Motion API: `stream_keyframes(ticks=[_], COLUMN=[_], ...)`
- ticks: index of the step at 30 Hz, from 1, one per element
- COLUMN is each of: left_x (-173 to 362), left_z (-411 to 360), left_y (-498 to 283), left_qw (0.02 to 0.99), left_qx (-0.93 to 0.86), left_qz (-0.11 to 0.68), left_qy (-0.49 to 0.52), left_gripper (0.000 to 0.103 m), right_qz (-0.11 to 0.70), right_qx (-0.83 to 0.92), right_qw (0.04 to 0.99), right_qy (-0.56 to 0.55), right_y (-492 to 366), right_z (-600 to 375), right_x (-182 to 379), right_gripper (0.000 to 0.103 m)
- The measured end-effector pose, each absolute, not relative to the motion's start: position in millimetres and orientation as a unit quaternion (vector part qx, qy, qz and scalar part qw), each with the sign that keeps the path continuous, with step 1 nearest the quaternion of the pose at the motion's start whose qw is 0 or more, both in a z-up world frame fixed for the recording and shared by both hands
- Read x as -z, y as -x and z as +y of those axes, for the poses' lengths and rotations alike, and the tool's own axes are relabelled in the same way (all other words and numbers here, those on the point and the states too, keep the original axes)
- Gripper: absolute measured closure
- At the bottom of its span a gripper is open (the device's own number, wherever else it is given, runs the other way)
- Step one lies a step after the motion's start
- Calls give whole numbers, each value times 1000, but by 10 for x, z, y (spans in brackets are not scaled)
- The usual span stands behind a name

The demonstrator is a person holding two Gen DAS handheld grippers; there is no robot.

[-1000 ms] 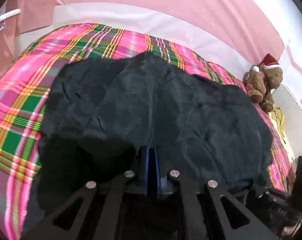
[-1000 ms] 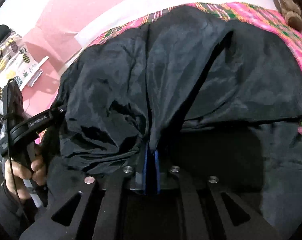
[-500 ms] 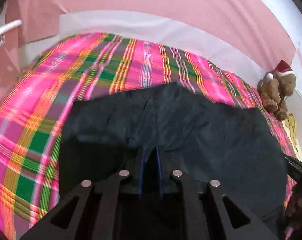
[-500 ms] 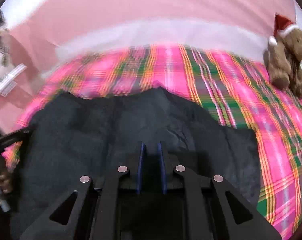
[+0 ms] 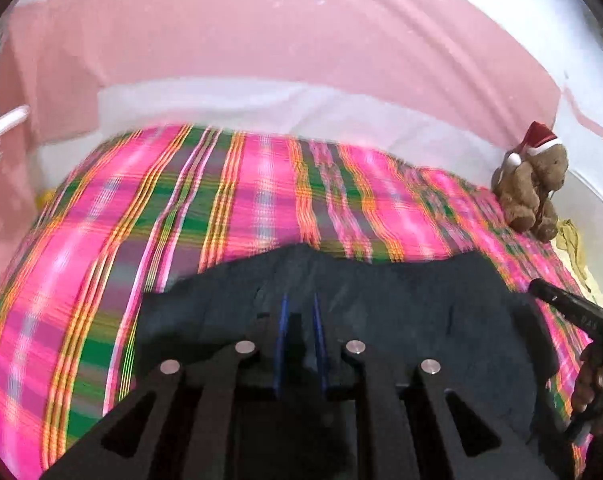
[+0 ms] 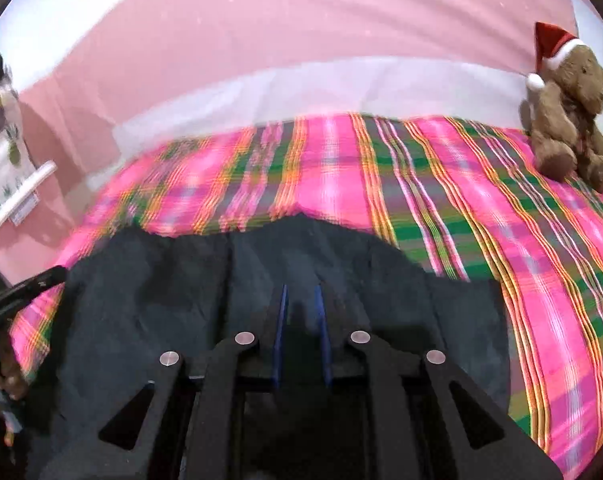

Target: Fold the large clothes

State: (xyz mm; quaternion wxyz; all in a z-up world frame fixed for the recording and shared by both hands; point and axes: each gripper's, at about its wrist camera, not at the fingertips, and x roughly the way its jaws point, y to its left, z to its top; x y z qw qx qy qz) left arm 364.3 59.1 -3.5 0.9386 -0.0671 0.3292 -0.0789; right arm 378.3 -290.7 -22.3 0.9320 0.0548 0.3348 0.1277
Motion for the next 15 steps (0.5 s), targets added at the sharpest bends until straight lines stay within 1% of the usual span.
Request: stream_keyframes(ticks=[3,6,8,9,12,15], left_x=[70,473,746,831,901,883], left_z=[468,458,500,526,495,460], left_y=[-4076,-4411,-4441,-4416,-4363,-4347], left_qw=[936,921,915,917,925,926], left_qx=[76,53,44,47,44,35], left_qz=[338,383,397,391,372,372], left_qy=[54,51,54,62,58,47], left_gripper=[89,89,89,89,89,89], right_qz=[335,379,409,419,410,410], right_qx=[-139,-133,-107,-97,-109,-96], right_qw=[931,915,906,903,904,907], right_qy=[-40,-32,-3,-2,-47,-29], right_y=[-4103,-4443,-4601,-4644,-4619,-4615], right_z=[-2786,-2688,-2685,-2741,-2910,-2853], right_x=[176,441,753,932,1092,1104], right_gripper=[88,89,89,88,89,89])
